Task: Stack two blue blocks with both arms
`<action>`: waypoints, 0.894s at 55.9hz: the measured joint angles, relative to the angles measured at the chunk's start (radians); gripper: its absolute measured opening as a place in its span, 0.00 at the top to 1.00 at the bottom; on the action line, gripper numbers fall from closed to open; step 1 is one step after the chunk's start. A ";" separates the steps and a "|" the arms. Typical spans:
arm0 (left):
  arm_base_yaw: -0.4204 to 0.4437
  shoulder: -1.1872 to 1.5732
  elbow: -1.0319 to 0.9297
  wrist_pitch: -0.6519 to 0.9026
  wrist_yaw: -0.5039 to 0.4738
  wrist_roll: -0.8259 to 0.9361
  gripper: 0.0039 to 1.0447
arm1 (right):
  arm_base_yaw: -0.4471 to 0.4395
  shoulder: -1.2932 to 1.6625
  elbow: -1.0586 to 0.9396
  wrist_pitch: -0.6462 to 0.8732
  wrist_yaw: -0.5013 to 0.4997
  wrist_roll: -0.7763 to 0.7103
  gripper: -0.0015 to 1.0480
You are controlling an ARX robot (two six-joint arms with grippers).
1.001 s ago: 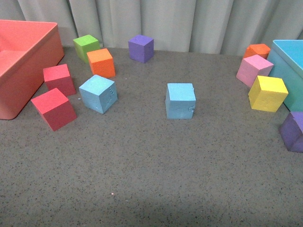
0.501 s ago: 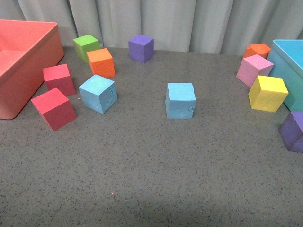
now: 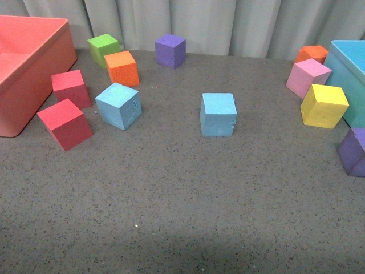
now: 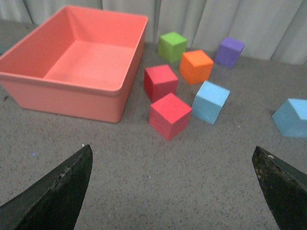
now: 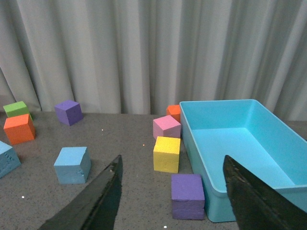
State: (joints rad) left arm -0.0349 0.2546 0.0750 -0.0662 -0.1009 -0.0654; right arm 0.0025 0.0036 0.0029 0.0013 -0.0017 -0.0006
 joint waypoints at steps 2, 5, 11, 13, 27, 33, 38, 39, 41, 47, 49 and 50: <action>-0.011 0.075 0.004 0.060 -0.008 -0.001 0.06 | 0.000 0.000 0.000 0.000 0.000 0.000 0.28; -0.027 0.213 0.024 0.176 -0.009 -0.018 0.06 | 0.000 0.000 0.000 0.000 0.001 0.000 0.20; -0.063 0.517 0.119 0.413 -0.007 -0.026 0.06 | 0.000 0.000 0.000 0.000 0.000 0.001 0.08; -0.074 0.607 0.156 0.468 -0.003 -0.021 0.06 | 0.000 0.000 0.000 0.000 0.000 0.001 0.09; -0.133 1.246 0.541 0.512 0.050 0.061 0.06 | 0.000 0.000 0.000 0.000 0.000 0.001 0.09; -0.140 1.429 0.723 0.447 0.058 0.097 0.06 | 0.000 0.000 0.000 0.000 0.000 0.001 0.09; -0.146 1.545 0.855 0.394 0.082 0.143 0.06 | 0.000 0.000 0.000 0.000 0.000 0.001 0.09; -0.147 1.563 0.877 0.382 0.093 0.152 0.06 | 0.000 0.000 0.000 0.000 0.000 0.001 0.09; -0.149 1.599 0.919 0.358 0.106 0.171 0.06 | 0.000 0.000 0.000 0.000 0.000 0.001 0.09; -0.150 1.682 1.017 0.305 0.106 0.217 0.06 | 0.000 0.000 0.000 0.000 0.000 0.001 0.09; -0.150 1.714 1.053 0.293 0.117 0.229 0.06 | 0.000 0.000 0.000 0.000 0.000 0.001 0.09; -0.150 1.729 1.069 0.293 0.128 0.239 0.06 | 0.000 0.000 0.000 0.000 0.000 0.001 0.09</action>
State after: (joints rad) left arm -0.1844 1.9839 1.1439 0.2264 0.0273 0.1734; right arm 0.0025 0.0036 0.0029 0.0013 -0.0013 0.0002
